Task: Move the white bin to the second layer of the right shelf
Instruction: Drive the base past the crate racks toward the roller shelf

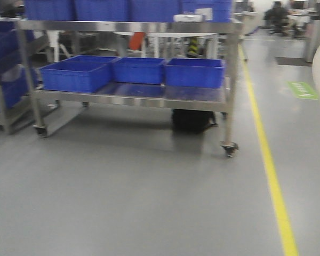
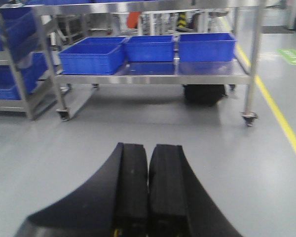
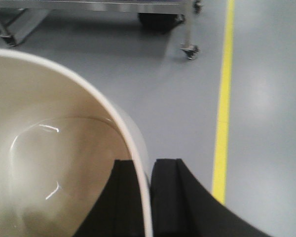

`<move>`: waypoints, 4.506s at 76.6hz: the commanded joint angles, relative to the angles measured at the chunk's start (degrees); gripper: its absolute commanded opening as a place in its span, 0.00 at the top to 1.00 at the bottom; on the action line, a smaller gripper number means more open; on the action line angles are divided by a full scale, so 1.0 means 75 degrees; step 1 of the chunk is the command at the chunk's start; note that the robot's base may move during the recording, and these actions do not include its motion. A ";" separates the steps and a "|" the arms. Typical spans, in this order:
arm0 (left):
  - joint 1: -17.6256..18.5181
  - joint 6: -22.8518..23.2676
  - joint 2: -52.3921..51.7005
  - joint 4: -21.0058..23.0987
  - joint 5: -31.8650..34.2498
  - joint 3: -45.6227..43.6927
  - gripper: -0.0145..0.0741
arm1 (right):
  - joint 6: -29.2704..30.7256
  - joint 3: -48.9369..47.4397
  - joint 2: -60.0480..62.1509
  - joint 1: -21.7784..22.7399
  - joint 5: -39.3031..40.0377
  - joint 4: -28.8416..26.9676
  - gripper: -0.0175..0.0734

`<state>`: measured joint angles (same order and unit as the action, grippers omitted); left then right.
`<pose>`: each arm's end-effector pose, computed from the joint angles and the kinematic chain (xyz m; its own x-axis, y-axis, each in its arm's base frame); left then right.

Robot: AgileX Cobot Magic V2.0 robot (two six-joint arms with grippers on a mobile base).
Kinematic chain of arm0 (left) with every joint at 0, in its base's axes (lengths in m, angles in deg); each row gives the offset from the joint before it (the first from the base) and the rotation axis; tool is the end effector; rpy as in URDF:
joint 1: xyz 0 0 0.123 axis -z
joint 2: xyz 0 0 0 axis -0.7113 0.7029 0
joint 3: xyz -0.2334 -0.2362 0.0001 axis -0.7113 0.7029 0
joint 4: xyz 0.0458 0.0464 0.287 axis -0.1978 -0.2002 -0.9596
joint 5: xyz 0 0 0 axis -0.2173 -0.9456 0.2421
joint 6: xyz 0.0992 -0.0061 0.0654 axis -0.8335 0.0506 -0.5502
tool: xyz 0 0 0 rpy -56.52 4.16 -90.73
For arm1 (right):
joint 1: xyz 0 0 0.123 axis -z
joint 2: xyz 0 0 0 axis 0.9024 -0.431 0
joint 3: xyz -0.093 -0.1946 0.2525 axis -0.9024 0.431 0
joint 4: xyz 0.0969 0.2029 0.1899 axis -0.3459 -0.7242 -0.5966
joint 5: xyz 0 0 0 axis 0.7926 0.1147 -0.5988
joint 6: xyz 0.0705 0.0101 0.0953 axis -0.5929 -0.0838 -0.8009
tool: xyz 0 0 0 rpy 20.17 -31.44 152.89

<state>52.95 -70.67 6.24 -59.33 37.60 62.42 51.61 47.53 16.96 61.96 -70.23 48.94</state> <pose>0.0789 -0.0105 0.1938 -0.0694 0.0534 -0.9962 0.1355 0.9898 0.0436 0.1202 0.0047 0.3057 -0.3792 0.1264 -0.9166 0.0158 0.9914 0.1301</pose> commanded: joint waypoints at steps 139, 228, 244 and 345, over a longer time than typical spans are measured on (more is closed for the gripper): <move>0.0025 0.0040 -0.0106 0.0000 0.0655 0.0281 0.74 | 0.0021 -0.0245 -0.0016 0.0051 0.0704 0.0035 0.78; 0.0025 0.0040 -0.0106 0.0000 0.0655 0.0281 0.74 | 0.0021 -0.0245 -0.0016 0.0051 0.0704 0.0035 0.78; 0.0025 0.0040 -0.0106 0.0000 0.0655 0.0281 0.74 | 0.0021 -0.0245 -0.0016 0.0051 0.0704 0.0035 0.78; 0.0025 0.0040 -0.0106 0.0000 0.0655 0.0281 0.74 | 0.0021 -0.0245 -0.0016 0.0051 0.0704 0.0035 0.78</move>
<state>52.95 -70.67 6.24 -59.33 37.60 62.42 51.61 47.53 16.96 61.96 -70.32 49.03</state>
